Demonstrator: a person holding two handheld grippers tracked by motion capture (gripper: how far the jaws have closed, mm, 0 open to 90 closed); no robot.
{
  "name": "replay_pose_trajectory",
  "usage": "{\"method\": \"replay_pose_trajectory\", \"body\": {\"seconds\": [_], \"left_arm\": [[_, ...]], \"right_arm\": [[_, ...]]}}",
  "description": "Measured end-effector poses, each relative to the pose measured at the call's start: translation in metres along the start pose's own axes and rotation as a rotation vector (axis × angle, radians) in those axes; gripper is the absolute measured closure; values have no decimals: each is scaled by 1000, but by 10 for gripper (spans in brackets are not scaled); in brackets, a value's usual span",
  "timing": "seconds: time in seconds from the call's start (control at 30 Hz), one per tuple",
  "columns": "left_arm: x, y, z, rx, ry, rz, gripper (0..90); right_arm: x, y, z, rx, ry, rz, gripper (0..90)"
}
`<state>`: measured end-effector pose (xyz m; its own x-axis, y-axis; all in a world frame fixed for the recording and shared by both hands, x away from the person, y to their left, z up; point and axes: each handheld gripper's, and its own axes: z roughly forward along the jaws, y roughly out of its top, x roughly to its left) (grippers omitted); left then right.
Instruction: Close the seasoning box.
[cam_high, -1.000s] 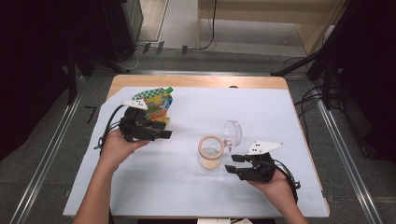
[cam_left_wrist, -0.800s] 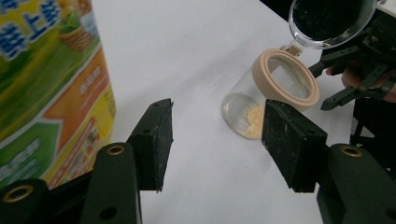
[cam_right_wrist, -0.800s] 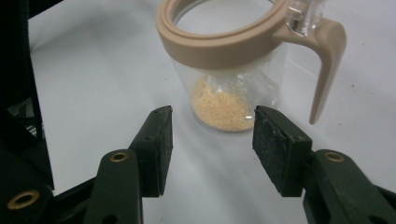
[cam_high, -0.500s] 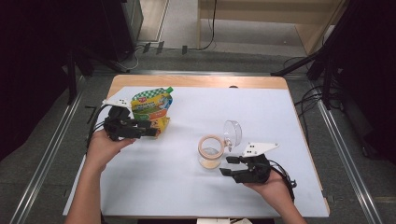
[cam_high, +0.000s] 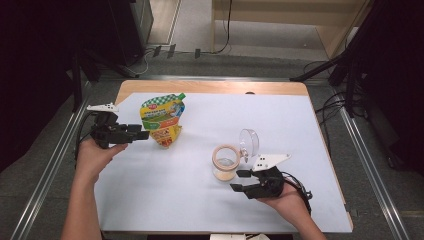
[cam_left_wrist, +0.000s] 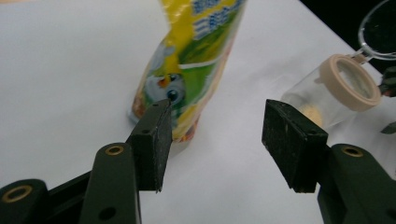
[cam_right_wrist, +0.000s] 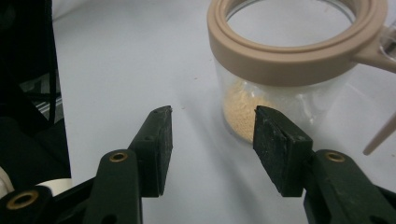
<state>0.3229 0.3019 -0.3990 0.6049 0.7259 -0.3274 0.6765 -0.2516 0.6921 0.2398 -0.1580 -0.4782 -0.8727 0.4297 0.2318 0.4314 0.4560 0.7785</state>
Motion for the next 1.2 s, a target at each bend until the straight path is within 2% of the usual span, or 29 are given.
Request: {"method": "replay_pose_trajectory", "body": {"seconds": [0.1, 0.17, 0.27, 0.33, 0.5, 0.7, 0.73, 0.8, 0.83, 0.93, 1.03, 1.13, 1.2], "left_arm": [[1, 2, -1, -16, 9, 3, 422], [2, 7, 5, -15, 27, 13, 412], [2, 13, 10, -24, 23, 15, 420], [0, 22, 18, -30, 22, 35, 429], [-4, 29, 35, -6, 30, 57, 463], [-6, 31, 47, -17, 31, 58, 596], [-6, 32, 50, -23, 18, 38, 614], [-5, 32, 51, -24, 3, 26, 644], [-5, 32, 52, -26, 3, 24, 696], [-4, 32, 53, -37, 10, 26, 747], [-5, 31, 52, -36, 9, 35, 853], [-8, 31, 52, -25, 4, 43, 890], [-9, 32, 51, -22, 20, 39, 900]], "right_arm": [[2, 0, 1, 2, 9, -13, 489], [4, 1, 3, 6, 13, -17, 489], [7, 1, 6, 15, 18, -23, 489], [8, 1, 8, 17, 20, -25, 488], [12, 1, 12, 16, 33, -27, 487], [20, 2, 17, 9, 47, -34, 486], [26, 4, 21, 5, 57, -39, 485], [28, 4, 22, 3, 63, -41, 484], [34, 6, 25, 1, 70, -52, 484], [39, 7, 29, -2, 79, -56, 484], [47, 9, 36, 11, 85, -70, 482], [52, 11, 39, 8, 82, -72, 480], [53, 12, 40, 7, 80, -67, 478]]}}
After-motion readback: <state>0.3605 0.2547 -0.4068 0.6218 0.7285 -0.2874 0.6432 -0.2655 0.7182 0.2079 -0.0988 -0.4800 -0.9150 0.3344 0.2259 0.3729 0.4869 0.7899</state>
